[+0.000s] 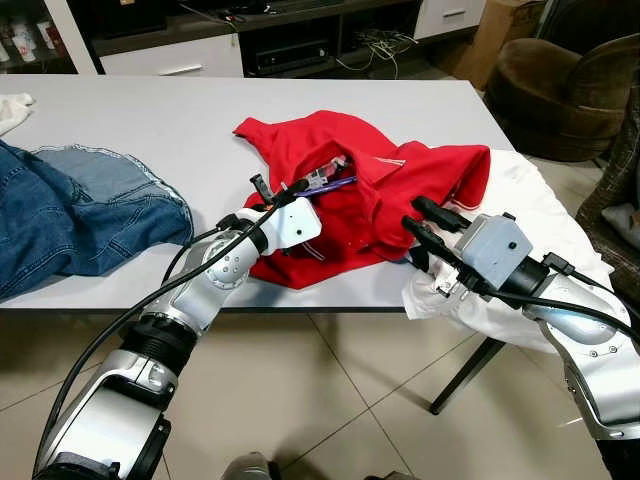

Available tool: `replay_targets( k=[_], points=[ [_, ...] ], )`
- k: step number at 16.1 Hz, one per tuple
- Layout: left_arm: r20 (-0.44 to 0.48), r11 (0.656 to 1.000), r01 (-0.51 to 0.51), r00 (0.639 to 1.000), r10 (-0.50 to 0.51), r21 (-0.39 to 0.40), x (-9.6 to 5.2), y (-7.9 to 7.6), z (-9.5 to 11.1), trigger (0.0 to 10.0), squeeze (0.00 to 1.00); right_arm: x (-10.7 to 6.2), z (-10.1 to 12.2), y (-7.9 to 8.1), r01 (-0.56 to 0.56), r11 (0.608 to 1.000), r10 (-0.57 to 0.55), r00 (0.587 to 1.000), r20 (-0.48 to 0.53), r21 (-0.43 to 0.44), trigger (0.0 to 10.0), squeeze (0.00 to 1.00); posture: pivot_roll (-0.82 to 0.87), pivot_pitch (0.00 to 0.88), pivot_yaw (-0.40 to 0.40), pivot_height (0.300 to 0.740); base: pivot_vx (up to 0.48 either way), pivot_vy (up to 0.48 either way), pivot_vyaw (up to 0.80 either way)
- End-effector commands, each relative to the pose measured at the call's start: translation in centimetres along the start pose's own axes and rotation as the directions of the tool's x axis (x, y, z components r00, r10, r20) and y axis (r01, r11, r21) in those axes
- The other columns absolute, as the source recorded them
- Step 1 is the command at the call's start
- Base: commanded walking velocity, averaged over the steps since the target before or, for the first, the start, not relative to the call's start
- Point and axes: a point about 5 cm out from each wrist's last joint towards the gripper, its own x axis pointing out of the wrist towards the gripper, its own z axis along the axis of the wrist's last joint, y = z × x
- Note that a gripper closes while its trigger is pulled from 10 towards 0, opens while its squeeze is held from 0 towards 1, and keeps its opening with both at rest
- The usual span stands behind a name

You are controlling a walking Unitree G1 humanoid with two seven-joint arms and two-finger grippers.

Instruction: Hang hanger

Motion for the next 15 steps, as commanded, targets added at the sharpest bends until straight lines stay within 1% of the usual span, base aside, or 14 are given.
replay_targets(
  k=[1, 10, 11, 12, 13, 15],
  points=[
    [0.022, 1.0, 0.004, 1.0, -0.004, 0.014, 0.2, 0.2, 0.4, 10.0, 0.06, -0.1, 0.2, -0.1, 0.001, 1.0, -0.001, 1.0, 0.008, -0.011, 10.0, 0.0, 0.01, 0.007, 0.018, 0.74, 0.0, 0.0, 0.0],
    [0.022, 1.0, 0.004, 1.0, -0.004, 0.014, 0.2, 0.2, 0.4, 10.0, 0.06, -0.1, 0.2, -0.1, 0.001, 1.0, -0.001, 1.0, 0.008, -0.011, 10.0, 0.0, 0.01, 0.007, 0.018, 0.74, 0.0, 0.0, 0.0],
    [0.042, 1.0, 0.014, 0.999, -0.015, 0.021, 0.1, 0.1, 0.4, 10.0, 0.06, -0.1, 0.3, -0.7, 0.011, 0.998, -0.011, 1.0, -0.006, -0.068, 10.0, 0.0, 0.01, 0.007, 0.018, 0.74, 0.0, 0.0, 0.0],
    [0.033, 1.0, 0.027, 0.999, -0.027, -0.003, -0.6, -1.0, -0.3, 10.0, 0.06, 0.9, 0.5, -0.2, -0.004, 0.989, 0.004, 1.0, -0.006, -0.145, 10.0, 0.0, 0.03, 0.013, 0.01, 0.74, 0.0, 0.0, 0.0],
    [0.023, 0.999, 0.035, 0.999, -0.035, -0.018, -0.8, -1.8, -0.5, 10.0, 0.07, 1.5, 1.0, 0.0, 0.009, 0.984, -0.006, 1.0, 0.019, -0.175, 10.0, 0.0, 0.03, 0.013, 0.014, 0.74, 0.0, 0.0, 0.0],
    [0.015, 0.998, 0.031, 0.999, -0.03, -0.05, -0.7, -2.3, -0.4, 10.0, 0.07, 1.4, 1.6, -1.2, 0.046, 0.973, -0.04, 0.999, 0.032, -0.225, 10.0, 0.0, 0.03, 0.011, 0.015, 0.74, 0.0, 0.0, 0.0]
  ],
)
